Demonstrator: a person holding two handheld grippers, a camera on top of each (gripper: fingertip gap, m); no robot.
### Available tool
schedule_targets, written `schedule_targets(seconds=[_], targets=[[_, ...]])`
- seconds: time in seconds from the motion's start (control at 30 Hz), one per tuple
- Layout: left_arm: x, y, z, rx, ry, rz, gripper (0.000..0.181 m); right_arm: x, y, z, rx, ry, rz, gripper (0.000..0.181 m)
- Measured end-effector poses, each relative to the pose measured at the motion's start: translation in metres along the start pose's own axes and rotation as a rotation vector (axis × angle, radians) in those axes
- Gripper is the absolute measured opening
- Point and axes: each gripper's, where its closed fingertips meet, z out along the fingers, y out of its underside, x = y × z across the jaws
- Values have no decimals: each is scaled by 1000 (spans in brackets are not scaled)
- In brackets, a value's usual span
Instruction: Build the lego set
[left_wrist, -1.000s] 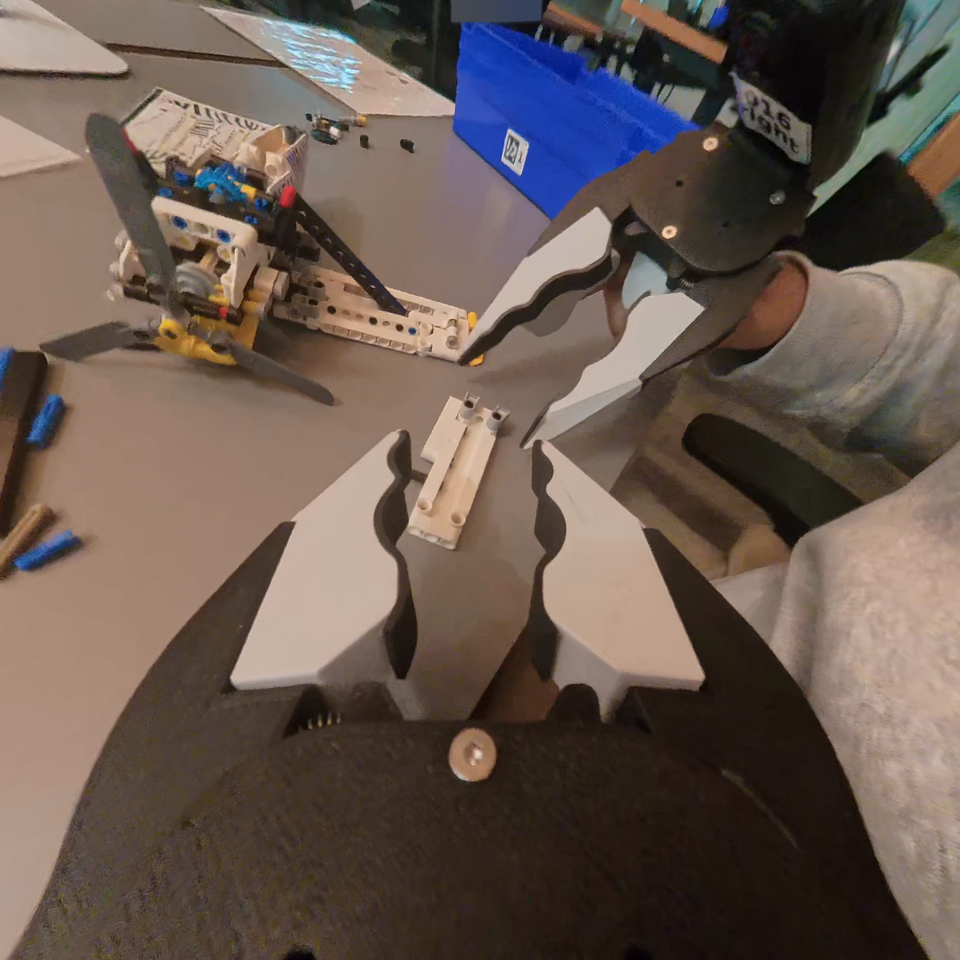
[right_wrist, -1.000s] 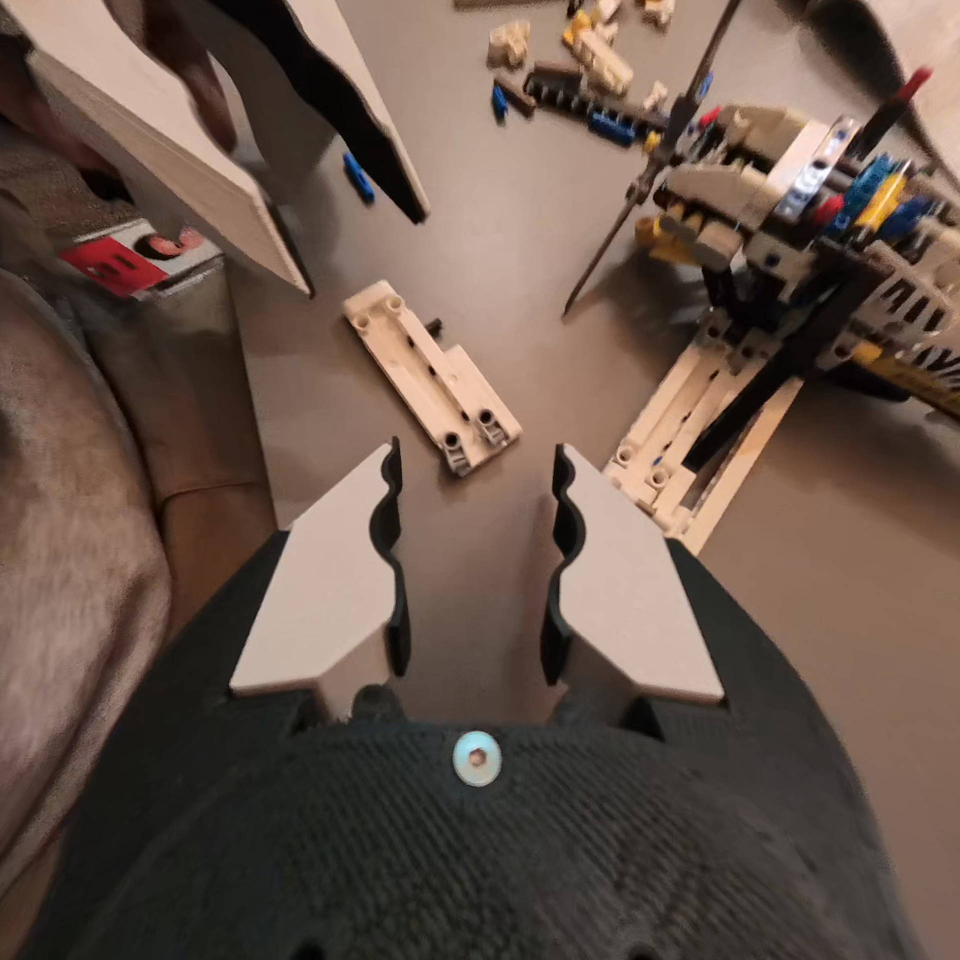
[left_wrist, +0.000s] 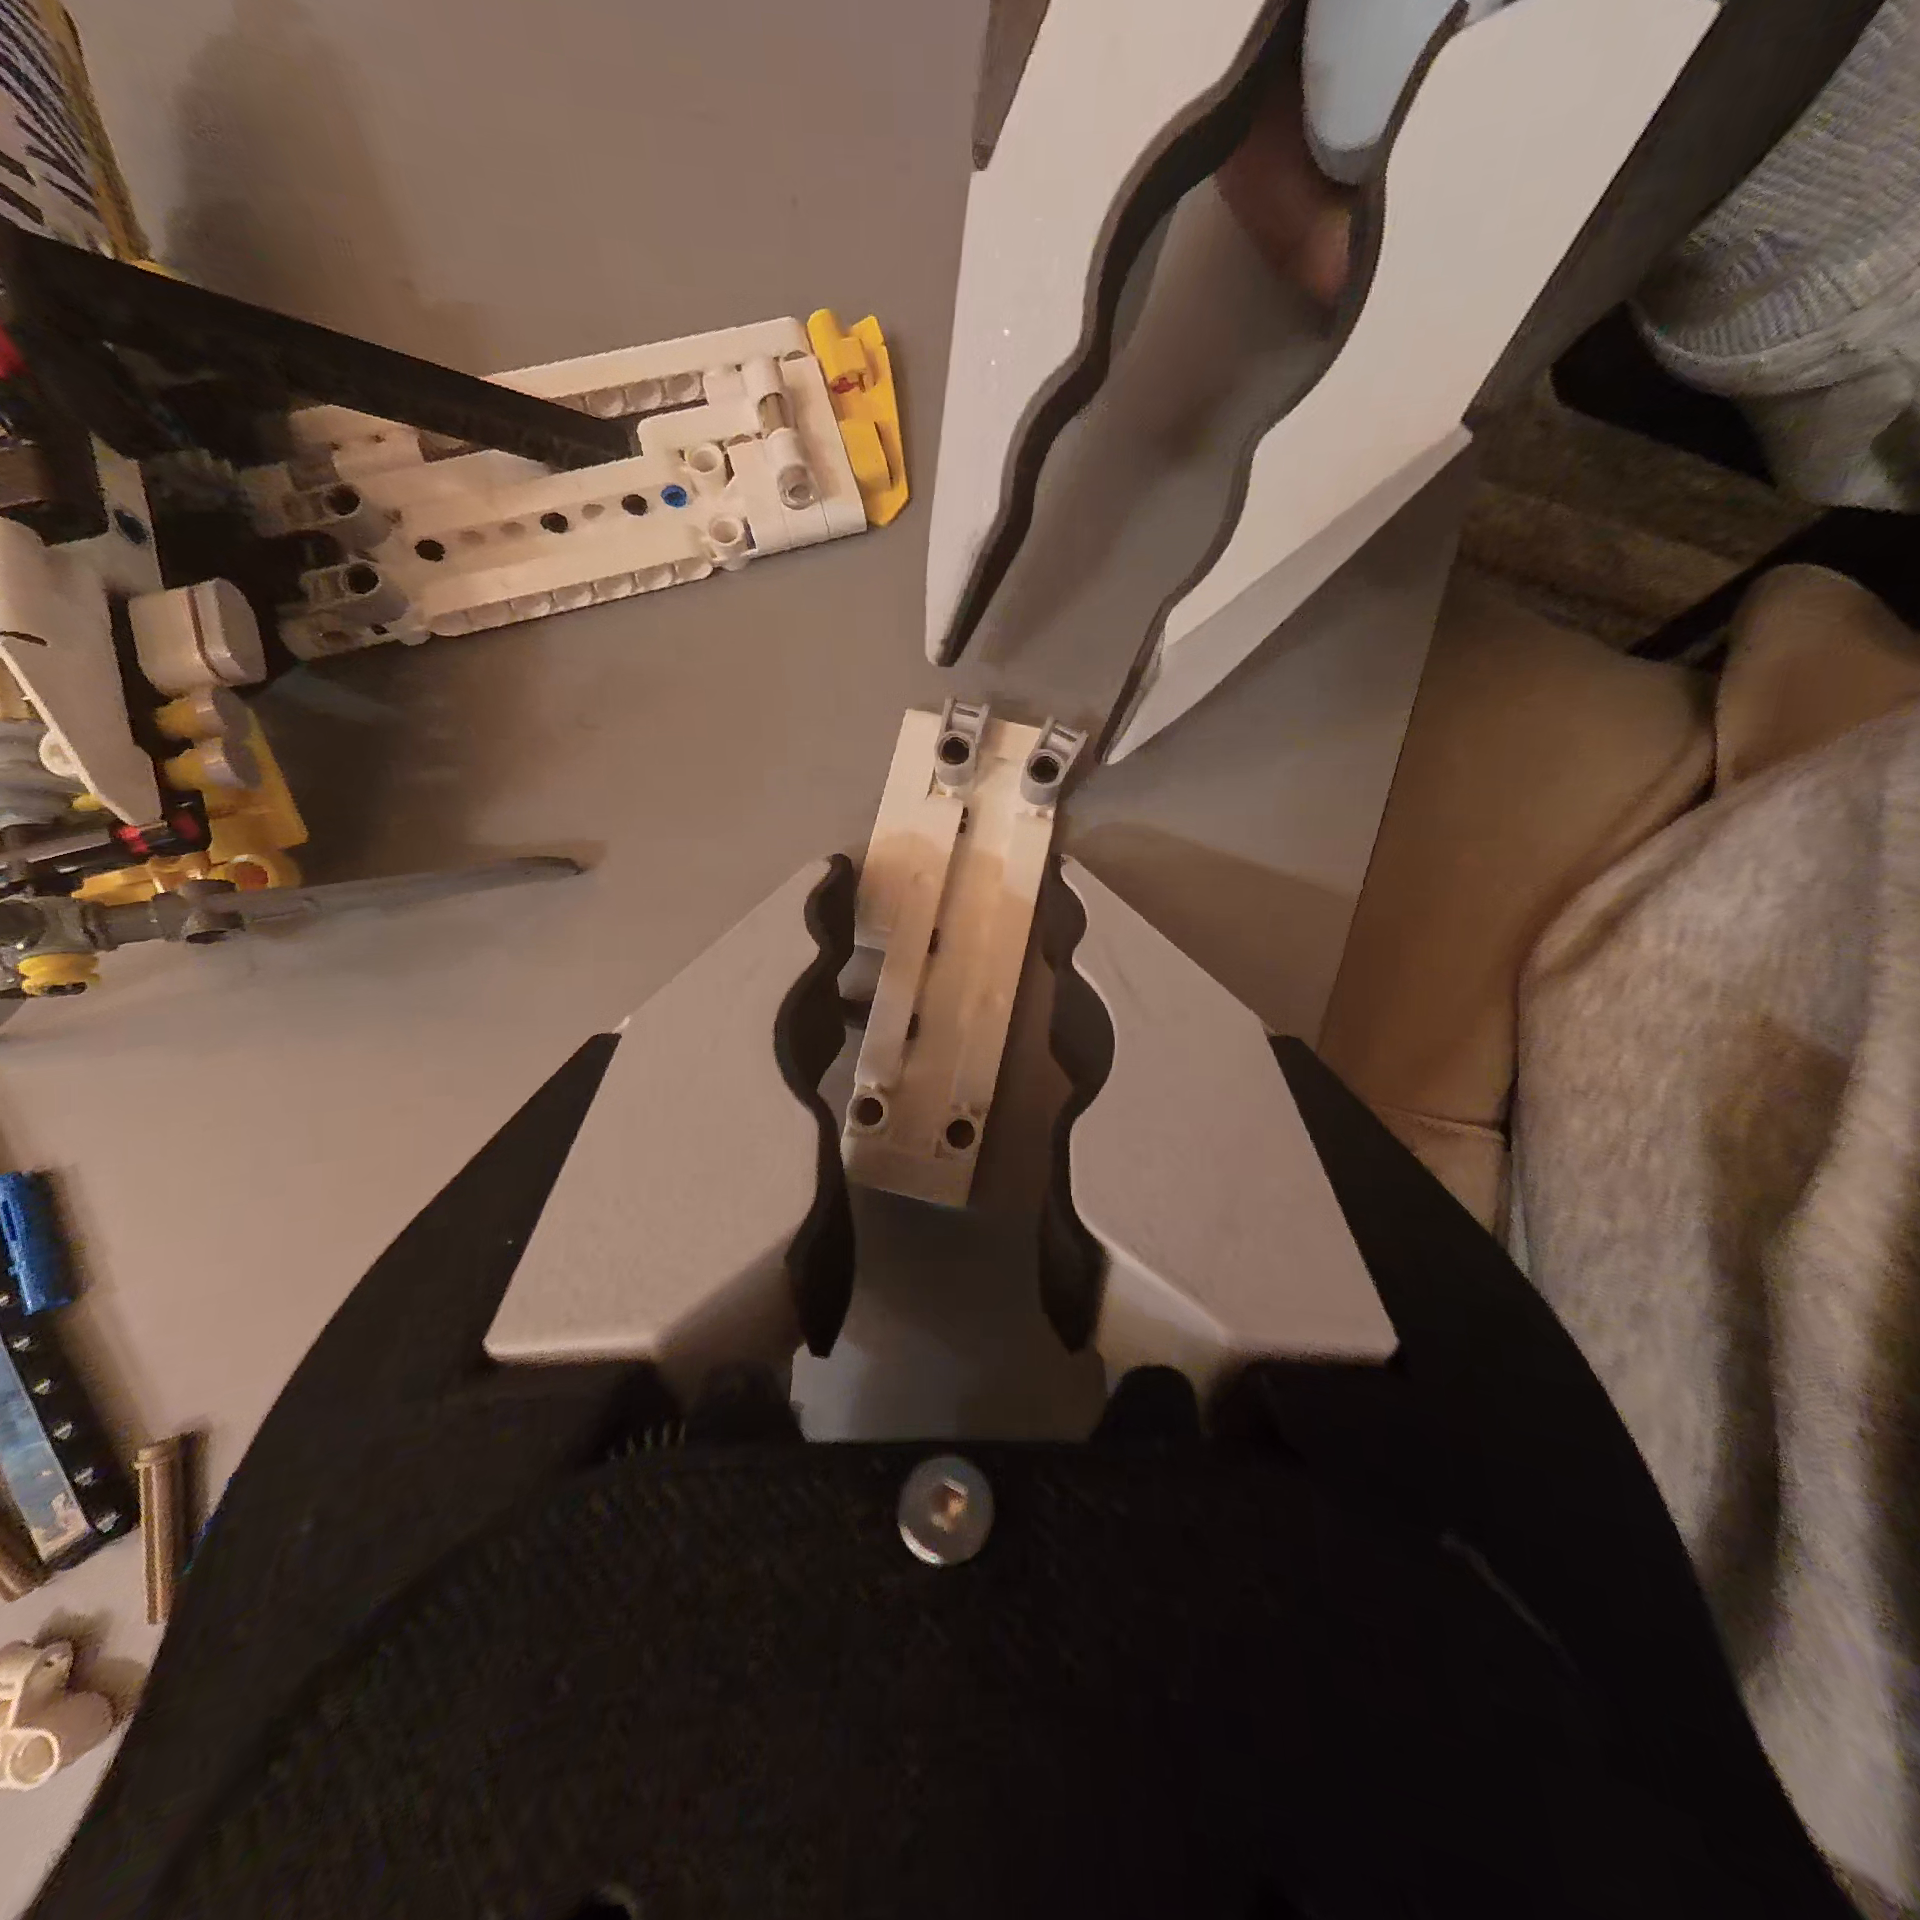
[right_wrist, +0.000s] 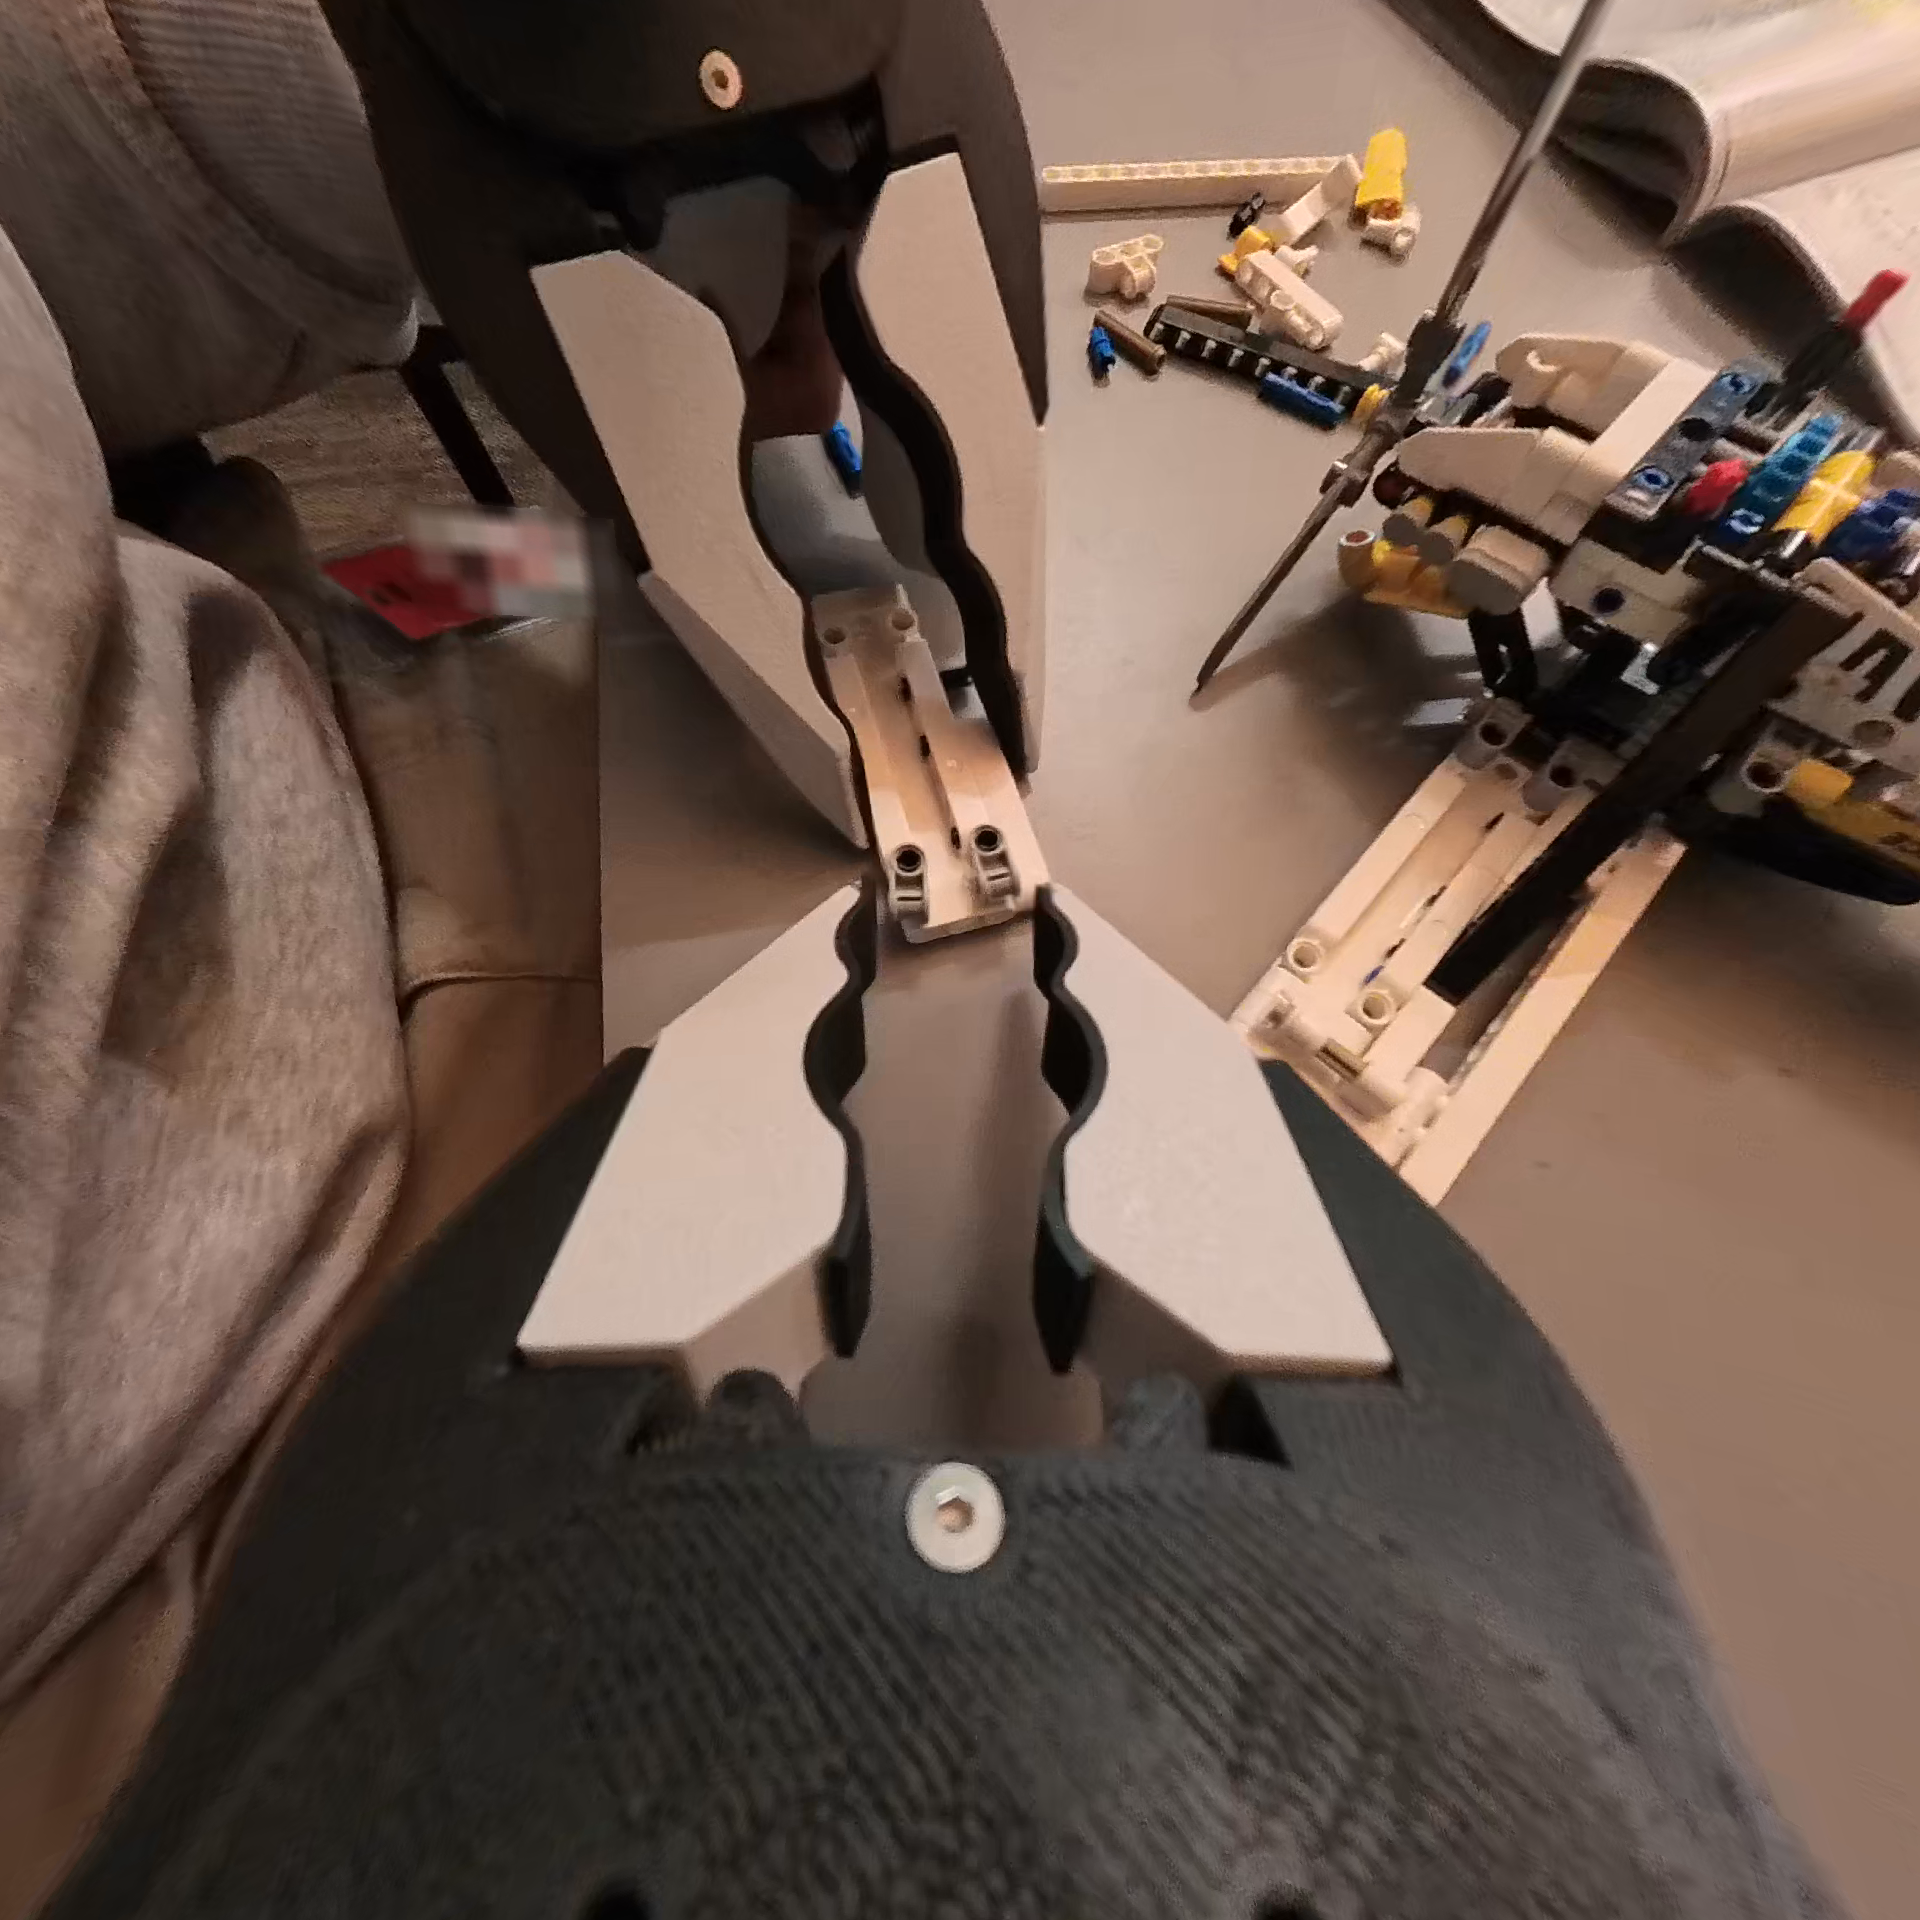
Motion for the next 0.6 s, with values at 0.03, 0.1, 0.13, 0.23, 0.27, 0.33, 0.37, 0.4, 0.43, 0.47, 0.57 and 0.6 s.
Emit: schedule_targets(seconds=[0.03, 0.1, 0.13, 0.23, 0.27, 0.33, 0.37, 0.4, 0.43, 0.47, 0.57, 0.6], targets=[[0, 0, 0, 0, 4, 2, 37, 0, 0, 0, 0, -10, 12, 31], [1, 0, 0, 0, 9, 5, 37, -1, 0, 0, -3, -27, 17, 32], [2, 0, 0, 0, 14, 9, 37, -2, 1, 1, -7, -29, 15, 31], [5, 0, 0, 0, 30, 22, 37, -5, 4, 4, -31, -39, -1, 26], [5, 0, 0, 0, 31, 22, 37, -5, 5, 4, -38, -40, -7, 25], [5, 0, 0, 1, 36, 18, 36, -6, 5, 5, -40, -39, -16, 25], [5, 0, 0, 1, 38, 18, 36, -6, 5, 5, -40, -41, -16, 25], [5, 0, 0, 1, 40, 17, 36, -6, 5, 5, -40, -42, -15, 25], [5, 0, 0, 1, 40, 18, 36, -6, 5, 5, -40, -43, -15, 25], [6, 0, 0, 1, 41, 18, 36, -6, 5, 5, -40, -43, -14, 25], [6, 0, 0, 1, 41, 19, 36, -6, 5, 4, -40, -46, -11, 25], [6, 0, 0, 1, 41, 20, 36, -6, 5, 4, -40, -47, -9, 25]])
